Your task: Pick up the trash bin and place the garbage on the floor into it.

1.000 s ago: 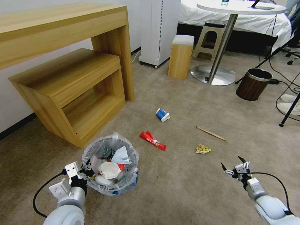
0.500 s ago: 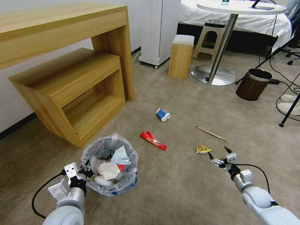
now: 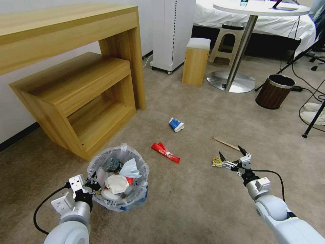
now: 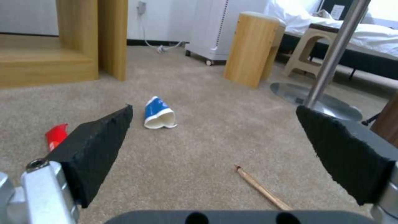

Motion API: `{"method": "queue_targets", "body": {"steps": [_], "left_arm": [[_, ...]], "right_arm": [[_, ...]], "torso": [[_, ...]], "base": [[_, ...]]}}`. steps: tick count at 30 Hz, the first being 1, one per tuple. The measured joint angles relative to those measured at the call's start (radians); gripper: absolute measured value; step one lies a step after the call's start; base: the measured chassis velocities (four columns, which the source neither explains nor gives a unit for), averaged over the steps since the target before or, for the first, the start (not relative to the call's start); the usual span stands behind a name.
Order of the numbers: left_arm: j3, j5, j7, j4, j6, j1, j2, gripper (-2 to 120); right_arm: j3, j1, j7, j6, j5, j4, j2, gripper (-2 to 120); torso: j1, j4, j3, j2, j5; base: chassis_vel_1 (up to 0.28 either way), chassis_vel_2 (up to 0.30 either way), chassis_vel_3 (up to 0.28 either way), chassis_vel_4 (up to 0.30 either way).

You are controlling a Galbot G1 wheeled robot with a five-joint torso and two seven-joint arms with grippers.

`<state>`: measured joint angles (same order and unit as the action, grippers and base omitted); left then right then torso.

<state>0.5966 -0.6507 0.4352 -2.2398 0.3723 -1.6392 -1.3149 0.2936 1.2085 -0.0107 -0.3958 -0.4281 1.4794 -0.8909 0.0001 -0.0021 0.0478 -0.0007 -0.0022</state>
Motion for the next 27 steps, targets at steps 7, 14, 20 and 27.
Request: {"method": "queue_targets", "body": {"steps": [7,14,20,27], "left_arm": [[-0.001,0.0,0.0,0.0,0.0,-0.001,0.0,1],[-0.001,0.001,0.0,0.0,0.0,-0.002,-0.002,1],[-0.002,0.002,0.0,-0.001,0.0,-0.003,-0.004,1],[-0.004,0.007,0.0,-0.001,0.0,-0.004,-0.011,1]], "right_arm": [[0.005,0.006,-0.004,-0.012,0.015,-0.004,-0.004,100],[0.014,0.011,-0.007,-0.025,0.036,-0.013,-0.005,100],[0.022,0.018,-0.008,-0.031,0.043,-0.014,-0.006,100],[0.026,0.019,-0.013,-0.032,0.044,-0.011,-0.007,100]], "torso": [[0.0,-0.0001,0.0,0.0,0.0002],[0.0,-0.0001,0.0,0.0,0.0001],[0.0,-0.0001,0.0,0.0,0.0001],[0.0,-0.0001,0.0,0.0,0.0001]], "base": [[-0.016,-0.011,0.025,0.015],[0.0,0.0,0.0,0.0],[-0.031,0.023,0.039,-0.032],[-0.079,0.066,0.08,-0.077]]}}
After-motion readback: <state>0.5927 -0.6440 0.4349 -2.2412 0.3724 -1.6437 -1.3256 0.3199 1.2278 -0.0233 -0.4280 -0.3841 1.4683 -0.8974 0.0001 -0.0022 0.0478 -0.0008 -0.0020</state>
